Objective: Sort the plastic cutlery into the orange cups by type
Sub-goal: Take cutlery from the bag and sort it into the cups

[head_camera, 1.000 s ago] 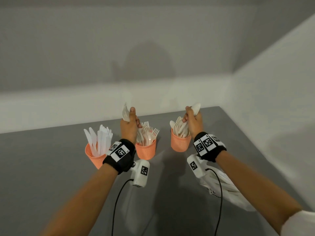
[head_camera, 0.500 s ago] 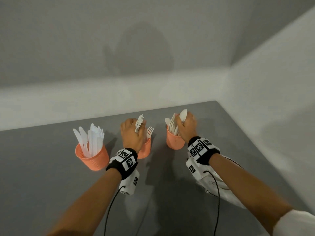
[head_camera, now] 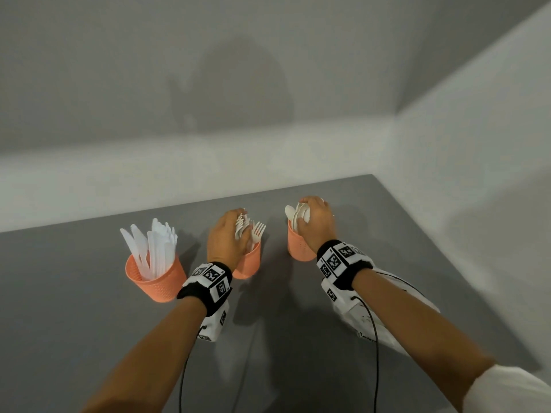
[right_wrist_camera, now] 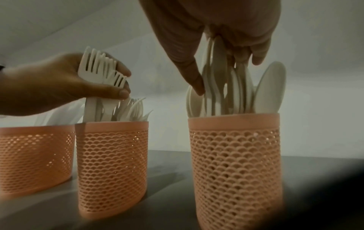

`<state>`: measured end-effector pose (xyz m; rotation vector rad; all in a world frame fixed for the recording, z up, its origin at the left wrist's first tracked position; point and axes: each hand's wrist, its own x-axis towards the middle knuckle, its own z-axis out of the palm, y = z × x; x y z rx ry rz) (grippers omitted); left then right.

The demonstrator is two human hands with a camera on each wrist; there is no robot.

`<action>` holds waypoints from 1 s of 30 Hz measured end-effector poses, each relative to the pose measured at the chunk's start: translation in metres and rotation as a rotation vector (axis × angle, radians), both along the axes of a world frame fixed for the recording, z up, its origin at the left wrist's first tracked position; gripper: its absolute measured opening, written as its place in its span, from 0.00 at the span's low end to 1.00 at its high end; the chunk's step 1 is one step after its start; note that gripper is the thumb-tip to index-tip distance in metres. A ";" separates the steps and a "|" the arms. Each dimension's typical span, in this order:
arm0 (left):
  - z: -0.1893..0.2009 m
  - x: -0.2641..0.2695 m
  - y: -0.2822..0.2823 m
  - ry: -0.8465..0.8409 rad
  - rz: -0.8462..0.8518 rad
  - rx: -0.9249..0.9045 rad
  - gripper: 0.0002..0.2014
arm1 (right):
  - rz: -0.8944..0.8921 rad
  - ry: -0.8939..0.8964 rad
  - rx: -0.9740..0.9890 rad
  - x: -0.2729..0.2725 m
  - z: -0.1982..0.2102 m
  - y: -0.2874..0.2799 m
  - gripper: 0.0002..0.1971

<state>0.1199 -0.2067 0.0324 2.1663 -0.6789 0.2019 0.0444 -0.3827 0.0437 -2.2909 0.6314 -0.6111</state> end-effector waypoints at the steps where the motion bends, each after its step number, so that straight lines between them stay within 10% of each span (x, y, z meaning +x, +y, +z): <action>1: 0.001 0.000 0.001 -0.042 -0.017 0.017 0.17 | 0.011 0.003 -0.057 0.000 0.001 0.000 0.18; 10: -0.007 0.012 0.006 -0.340 -0.179 0.228 0.15 | 0.015 0.508 -0.490 0.000 -0.003 0.002 0.31; 14: -0.015 0.011 0.009 -0.223 -0.170 0.464 0.34 | 0.001 0.600 -0.533 -0.002 -0.004 0.004 0.37; 26: 0.001 0.000 0.000 -0.017 -0.038 0.689 0.37 | 0.052 0.753 -0.461 0.003 0.008 0.005 0.50; 30: 0.002 -0.002 -0.001 0.023 -0.023 0.619 0.42 | -0.014 0.533 -0.262 -0.011 0.018 0.009 0.45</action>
